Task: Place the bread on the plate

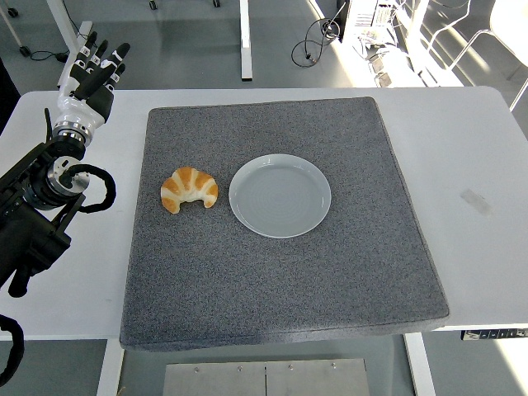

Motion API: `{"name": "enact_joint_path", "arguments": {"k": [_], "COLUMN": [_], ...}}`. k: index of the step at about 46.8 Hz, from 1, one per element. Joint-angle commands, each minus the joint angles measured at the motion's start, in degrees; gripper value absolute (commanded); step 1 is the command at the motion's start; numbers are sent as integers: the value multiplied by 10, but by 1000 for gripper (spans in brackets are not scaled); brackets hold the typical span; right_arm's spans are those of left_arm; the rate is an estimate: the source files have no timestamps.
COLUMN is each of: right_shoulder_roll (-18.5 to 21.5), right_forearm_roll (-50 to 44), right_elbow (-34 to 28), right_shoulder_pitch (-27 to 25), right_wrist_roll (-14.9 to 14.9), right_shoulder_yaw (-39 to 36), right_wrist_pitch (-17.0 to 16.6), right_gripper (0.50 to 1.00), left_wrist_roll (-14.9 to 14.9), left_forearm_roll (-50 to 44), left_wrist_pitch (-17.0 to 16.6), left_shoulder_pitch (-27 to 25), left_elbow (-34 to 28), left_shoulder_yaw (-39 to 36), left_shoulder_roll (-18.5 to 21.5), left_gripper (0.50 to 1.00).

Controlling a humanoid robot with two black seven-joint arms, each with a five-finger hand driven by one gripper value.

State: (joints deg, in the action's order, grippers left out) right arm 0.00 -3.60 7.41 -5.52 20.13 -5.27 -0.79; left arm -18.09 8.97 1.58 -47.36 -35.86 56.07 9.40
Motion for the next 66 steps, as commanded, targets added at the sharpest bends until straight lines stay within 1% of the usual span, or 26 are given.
{"name": "enact_joint_path", "arguments": {"k": [1,23,39,51,59,66], "right_shoulder_roll": [0,0,0,0,0,0], "right_forearm_roll": [0,0,0,0,0,0], "right_elbow": [0,0,1,1,1,0], "right_shoulder_pitch": [0,0,1,1,0,0], "right_wrist_roll": [0,0,0,0,0,0], "right_shoulder_yaw": [0,0,0,0,0,0], "right_wrist_pitch": [0,0,0,0,0,0], "right_gripper": [1000,1000,1000,1000,1000,1000], "left_wrist_roll": [1,2,3,8,40,44], "left_forearm_roll": [1,3,3,2,2,2], "left_wrist_pitch": [0,0,0,0,1,0], "left_shoulder_pitch": [0,-6,-28,-70,-110,-128], "left_elbow": [0,-1,-3,-11,-20,-57], "left_shoulder_yaw": [-1,-2,-77,-171,-240,-280], "left_shoulder_roll": [0,0,19,79,133,158], "left_gripper": [990,990,990,990,990,989]}}
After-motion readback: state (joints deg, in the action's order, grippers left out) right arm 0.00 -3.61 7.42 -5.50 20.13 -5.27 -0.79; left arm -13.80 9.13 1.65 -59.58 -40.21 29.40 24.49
